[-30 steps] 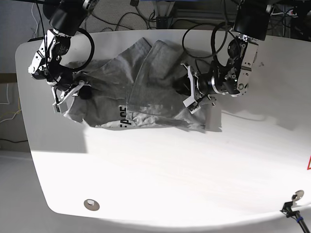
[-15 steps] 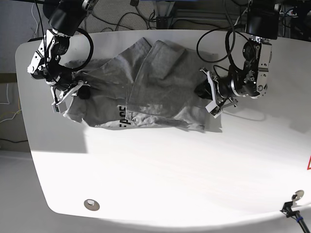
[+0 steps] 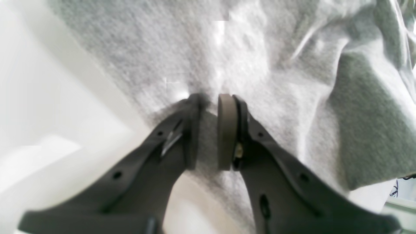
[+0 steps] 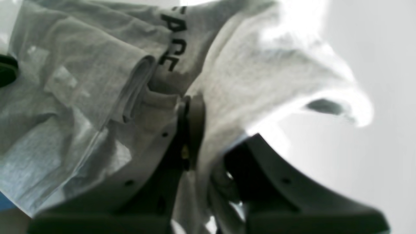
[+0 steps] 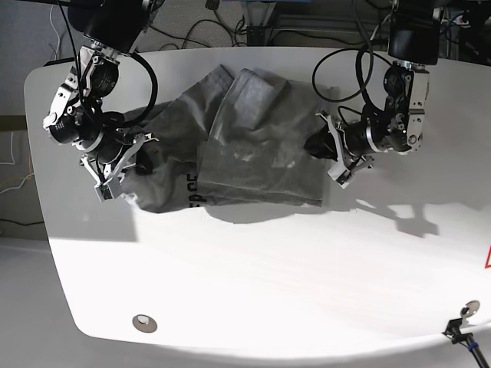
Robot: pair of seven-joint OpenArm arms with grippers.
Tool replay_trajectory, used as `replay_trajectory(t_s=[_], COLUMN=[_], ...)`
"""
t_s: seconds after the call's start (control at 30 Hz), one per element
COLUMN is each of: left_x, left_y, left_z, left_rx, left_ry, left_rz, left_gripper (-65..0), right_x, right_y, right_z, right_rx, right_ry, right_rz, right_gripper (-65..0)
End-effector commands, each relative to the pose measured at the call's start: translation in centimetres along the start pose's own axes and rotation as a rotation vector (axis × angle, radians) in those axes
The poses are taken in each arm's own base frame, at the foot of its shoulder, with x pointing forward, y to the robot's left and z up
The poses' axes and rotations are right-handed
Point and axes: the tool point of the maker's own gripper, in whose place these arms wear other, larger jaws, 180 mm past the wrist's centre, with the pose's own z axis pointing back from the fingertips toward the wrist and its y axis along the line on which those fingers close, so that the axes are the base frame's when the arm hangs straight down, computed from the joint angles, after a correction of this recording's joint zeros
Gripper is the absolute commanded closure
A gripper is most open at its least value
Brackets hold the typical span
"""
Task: Fold the T-shirt properly
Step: 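Grasp the shirt's two ends with both grippers and lift them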
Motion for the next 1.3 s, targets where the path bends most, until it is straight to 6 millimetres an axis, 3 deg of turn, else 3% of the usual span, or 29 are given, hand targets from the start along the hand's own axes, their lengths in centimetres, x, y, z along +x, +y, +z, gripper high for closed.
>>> replay_trajectory(t_s=[0.0,0.1,0.2,0.37,0.47,0.53,0.63,0.73,0.83,1.0,1.13,1.27], left_x=[-1.7,-1.8,-1.5,-3.1,-2.6,-3.5,-4.4,-4.0,-3.8,-3.8,-2.5,-0.2], left_y=[0.6,0.5,0.0,-0.8,-2.0,-2.3,-2.4,-2.8,-2.8,-2.7,-1.9,-0.8], left_z=[0.2,0.1,-0.3,-1.3,-2.2,-2.7,-3.0,-3.4,-3.3,-3.2,-2.3,-0.7], left_rx=[0.029,0.028,0.016,-0.014,-0.046,-0.059,-0.066,-0.075,-0.074,-0.071,-0.045,0.001], left_ry=[0.089,0.090,0.080,0.125,0.093,0.111,0.130,0.117,0.111,0.112,0.082,0.026], left_rz=[-0.017,-0.017,-0.010,0.007,0.003,0.021,0.045,0.050,0.047,0.047,0.021,-0.015], left_gripper=[-8.4,-8.4,-8.4,-8.4,-8.4,-8.4,-8.4,-8.4,-8.4,-8.4,-8.4,-8.4], right_x=[2.9,3.6,2.6,3.1,3.8,4.3,4.8,5.6,5.5,4.2,3.1,3.2], right_y=[1.1,3.5,5.3,11.7,15.3,17.6,19.5,21.5,22.8,22.9,21.7,21.7], right_z=[0.8,1.4,1.2,-0.1,-0.6,-0.9,-1.0,-1.0,-1.2,-2.4,-3.3,-3.4], right_rx=[0.010,0.025,0.056,0.249,0.340,0.394,0.442,0.491,0.528,0.545,0.522,0.520], right_ry=[-0.084,-0.079,-0.070,-0.116,-0.126,-0.133,-0.135,-0.163,-0.158,-0.107,-0.063,-0.057], right_rz=[0.055,0.113,0.095,0.063,0.046,0.037,0.068,0.101,0.113,0.078,0.019,0.028], right_gripper=[0.0,0.0,0.0,0.0,0.0,0.0,0.0,0.0,0.0,-1.0,-21.8,-35.1])
